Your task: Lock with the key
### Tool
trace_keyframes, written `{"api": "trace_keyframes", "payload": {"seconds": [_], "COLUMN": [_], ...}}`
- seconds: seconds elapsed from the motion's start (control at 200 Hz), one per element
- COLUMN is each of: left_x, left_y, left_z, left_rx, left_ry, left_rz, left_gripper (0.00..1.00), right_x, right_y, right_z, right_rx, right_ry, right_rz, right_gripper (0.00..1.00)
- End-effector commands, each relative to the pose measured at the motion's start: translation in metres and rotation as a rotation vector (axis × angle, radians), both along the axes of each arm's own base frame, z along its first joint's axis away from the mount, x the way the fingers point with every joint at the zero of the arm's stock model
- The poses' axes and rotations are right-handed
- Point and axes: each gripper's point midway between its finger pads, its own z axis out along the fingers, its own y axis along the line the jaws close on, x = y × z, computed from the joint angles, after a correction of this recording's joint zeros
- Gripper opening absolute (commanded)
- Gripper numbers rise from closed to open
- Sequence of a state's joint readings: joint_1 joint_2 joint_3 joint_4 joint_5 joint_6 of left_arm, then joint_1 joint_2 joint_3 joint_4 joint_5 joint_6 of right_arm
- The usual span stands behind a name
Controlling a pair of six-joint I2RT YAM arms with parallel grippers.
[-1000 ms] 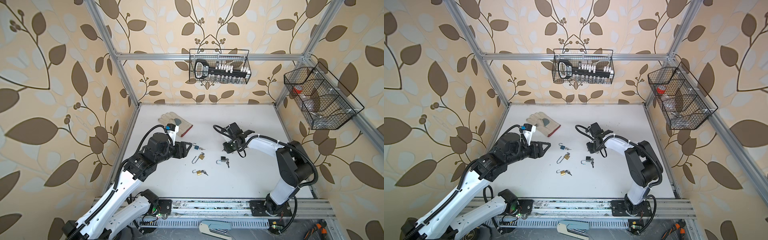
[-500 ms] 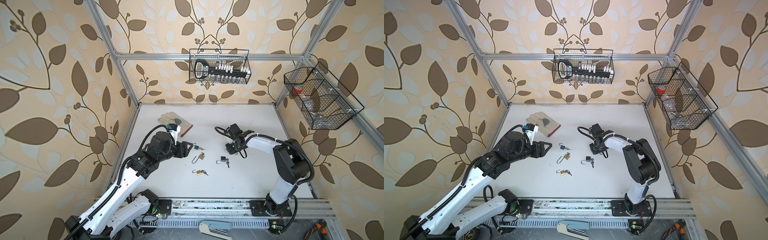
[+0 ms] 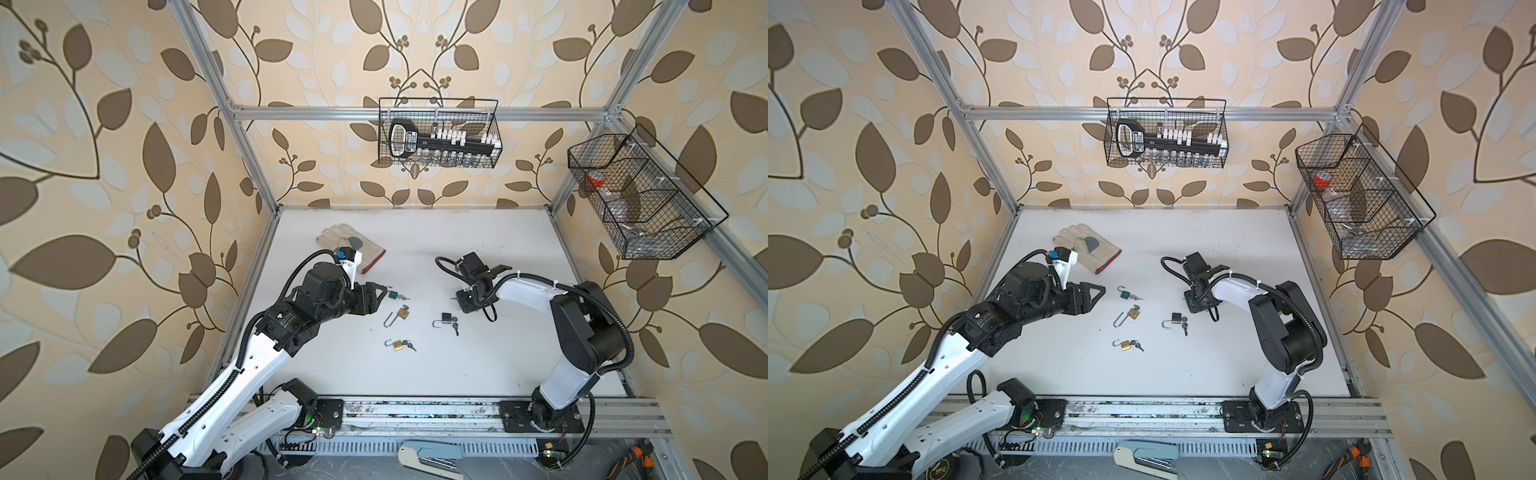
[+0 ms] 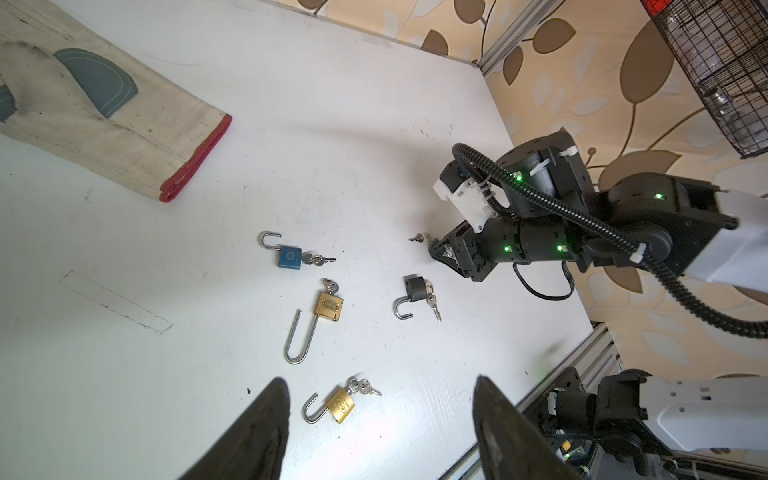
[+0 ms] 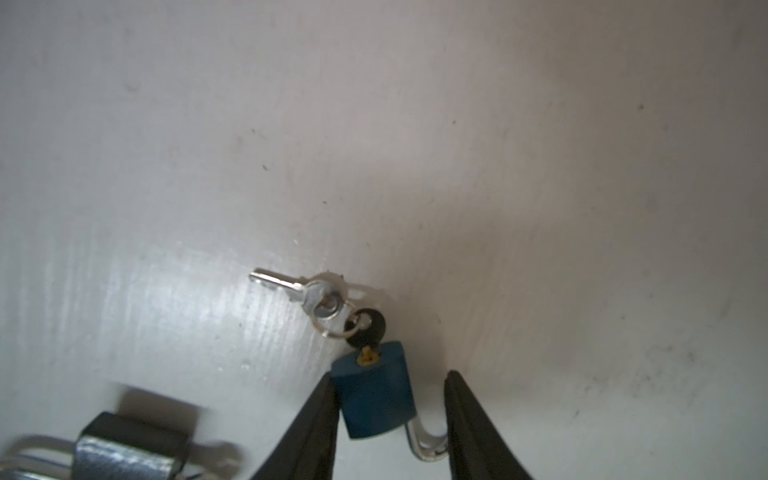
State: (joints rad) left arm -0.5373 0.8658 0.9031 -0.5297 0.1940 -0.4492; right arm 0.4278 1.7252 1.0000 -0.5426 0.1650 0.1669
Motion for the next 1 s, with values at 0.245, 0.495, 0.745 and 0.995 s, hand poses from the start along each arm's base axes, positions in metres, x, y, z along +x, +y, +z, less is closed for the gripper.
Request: {"api": "trace_keyframes", "payload": {"seconds": [0.245, 0.495, 0.745, 0.995], "left_x": [0.002, 0.004, -0.001, -0.01], "left_y": [-0.008, -0.009, -0.027, -0.064], "left_z": [0.002, 0.001, -0.003, -0.011], "left_rx": [-0.031, -0.029, 0.047, 0.133], "left_ry": [0.003, 0.006, -0.007, -0.019], "left_rz": [-0.021, -0.017, -0.116, -0.224], "left_gripper": [0.72, 0.74, 0.79, 0.82], "right_x": [-0.007, -0.002, -0.006, -0.015], "right_y": [-0.043, -0.053, -0.038, -0.031], "right_z": [0.003, 0.003, 0.031, 0.024], "right_rx": [-0.042, -0.023, 0.187, 0.277], "right_ry": [0.021, 0.012, -0.103, -0.093], "right_rz": [-0.196, -0.251, -0.42, -0.468], "right_gripper": [0.56, 0.58, 0.61, 0.61]}}
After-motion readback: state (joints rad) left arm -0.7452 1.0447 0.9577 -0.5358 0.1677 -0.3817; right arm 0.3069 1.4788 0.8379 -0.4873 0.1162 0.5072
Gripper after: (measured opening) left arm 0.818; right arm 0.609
